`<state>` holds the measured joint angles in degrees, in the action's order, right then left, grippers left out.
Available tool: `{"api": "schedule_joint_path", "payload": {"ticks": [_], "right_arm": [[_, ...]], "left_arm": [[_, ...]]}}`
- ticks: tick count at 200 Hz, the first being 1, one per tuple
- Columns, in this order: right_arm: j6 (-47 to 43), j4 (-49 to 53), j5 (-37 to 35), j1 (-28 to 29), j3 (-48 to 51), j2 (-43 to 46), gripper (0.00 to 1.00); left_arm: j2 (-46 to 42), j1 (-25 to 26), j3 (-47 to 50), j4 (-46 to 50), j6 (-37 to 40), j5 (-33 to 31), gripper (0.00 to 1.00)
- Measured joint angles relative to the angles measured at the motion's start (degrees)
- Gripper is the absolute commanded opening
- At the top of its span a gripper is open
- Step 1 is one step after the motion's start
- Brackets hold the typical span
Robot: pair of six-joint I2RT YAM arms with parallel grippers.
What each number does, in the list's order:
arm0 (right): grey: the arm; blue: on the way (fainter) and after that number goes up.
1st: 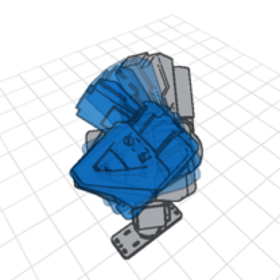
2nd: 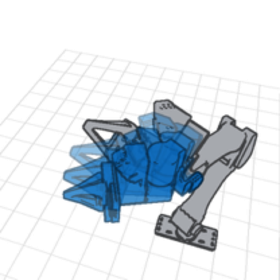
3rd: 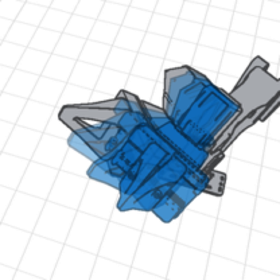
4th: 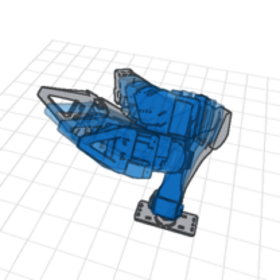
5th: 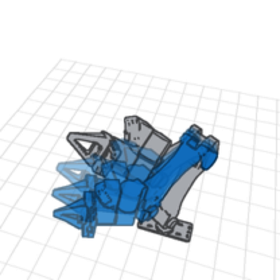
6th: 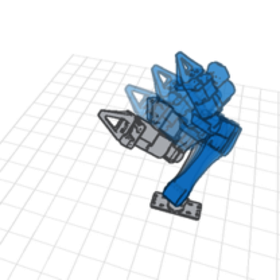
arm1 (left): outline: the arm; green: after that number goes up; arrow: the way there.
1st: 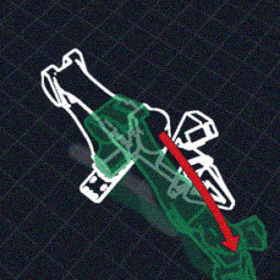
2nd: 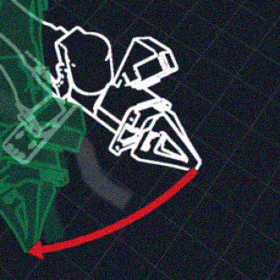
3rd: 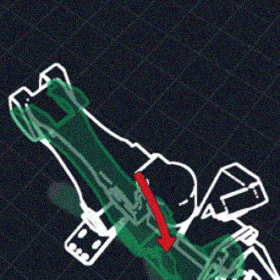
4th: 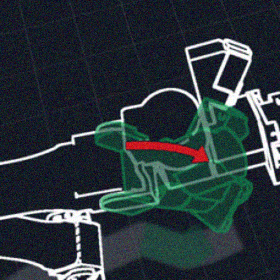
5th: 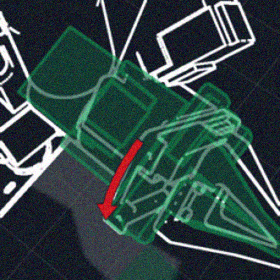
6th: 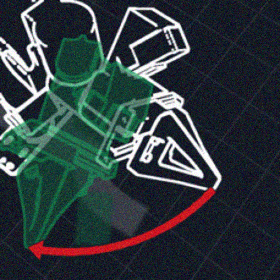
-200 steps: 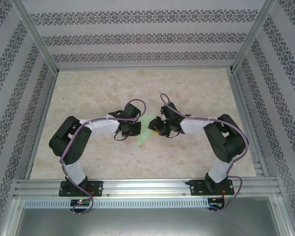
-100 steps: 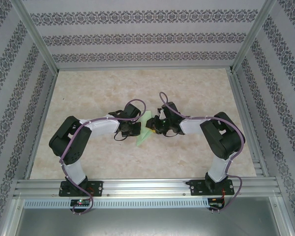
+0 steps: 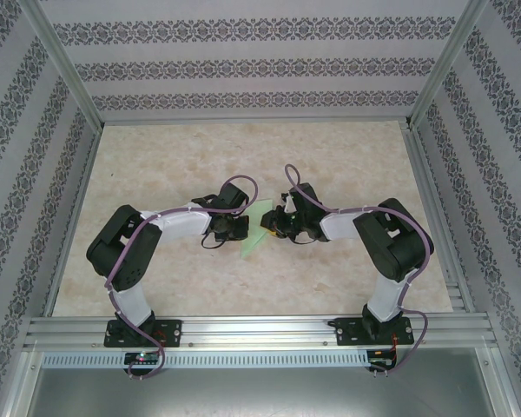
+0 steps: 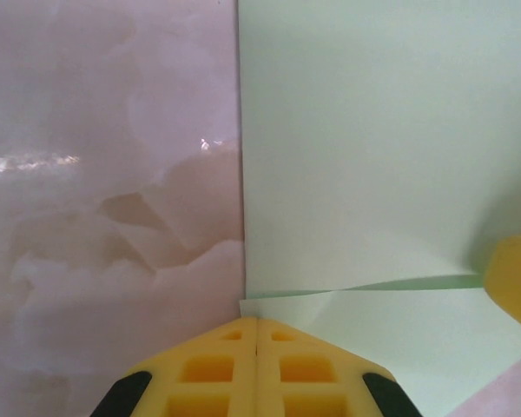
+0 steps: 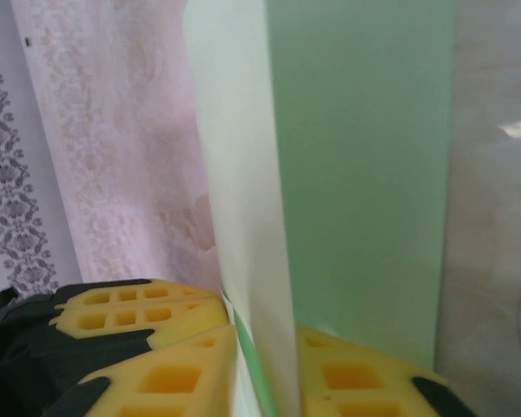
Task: Fold a paper plane with a square sheet of paper (pick it up from the middle)
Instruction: Fourth fold the wing at the center of the table.
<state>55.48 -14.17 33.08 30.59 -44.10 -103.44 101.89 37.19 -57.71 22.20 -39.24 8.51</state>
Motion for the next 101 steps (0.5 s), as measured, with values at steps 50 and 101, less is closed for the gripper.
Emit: {"api": "schedule_joint_path", "payload": {"ticks": [50, 101], "right_arm": [[0.46, 1.86, -3.48, 0.04, 1.40, 3.32, 0.00], [3.41, 12.22, -18.05, 3.91, 1.16, 19.34, 0.00]], "left_arm": [[-4.39, 0.00, 0.09, 0.20, 1.27, 0.11, 0.26], [-16.44, 0.00, 3.13, -1.86, 4.76, 0.39, 0.46]]}}
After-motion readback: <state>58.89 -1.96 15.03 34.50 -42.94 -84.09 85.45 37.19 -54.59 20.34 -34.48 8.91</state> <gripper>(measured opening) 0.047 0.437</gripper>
